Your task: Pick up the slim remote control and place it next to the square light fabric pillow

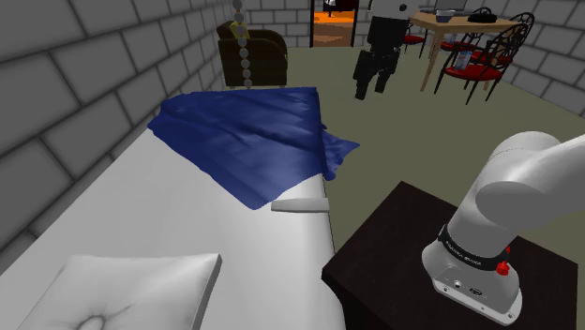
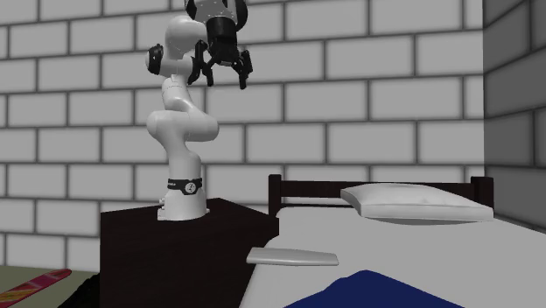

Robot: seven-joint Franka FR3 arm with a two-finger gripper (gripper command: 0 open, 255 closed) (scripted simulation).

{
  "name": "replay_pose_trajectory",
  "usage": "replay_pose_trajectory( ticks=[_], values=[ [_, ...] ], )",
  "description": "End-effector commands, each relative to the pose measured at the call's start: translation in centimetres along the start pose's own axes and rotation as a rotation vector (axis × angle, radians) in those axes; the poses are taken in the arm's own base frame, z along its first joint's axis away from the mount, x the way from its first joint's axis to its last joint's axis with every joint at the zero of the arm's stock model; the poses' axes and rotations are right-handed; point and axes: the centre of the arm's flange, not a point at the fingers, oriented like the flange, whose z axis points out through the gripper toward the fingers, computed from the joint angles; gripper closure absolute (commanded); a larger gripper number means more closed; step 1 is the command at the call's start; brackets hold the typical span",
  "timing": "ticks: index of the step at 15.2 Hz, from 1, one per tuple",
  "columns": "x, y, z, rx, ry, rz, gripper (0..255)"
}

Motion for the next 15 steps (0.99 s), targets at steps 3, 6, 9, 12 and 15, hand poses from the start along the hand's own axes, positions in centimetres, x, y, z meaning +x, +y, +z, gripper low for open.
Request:
replay_pose_trajectory(
  ticks=[3, 6, 9, 12, 15],
  values=[
    [1.1, -0.3, 2.4, -0.006, -0.005, -0.049, 0],
    [2.6, -0.8, 6.1, -0.015, -0.013, -0.123, 0],
    [4.1, -1.4, 9.8, -0.024, -0.020, -0.196, 0],
    [5.5, -2.1, 13.5, -0.033, -0.028, -0.270, 0],
    [6.9, -2.8, 17.2, -0.042, -0.036, -0.344, 0]
  ],
)
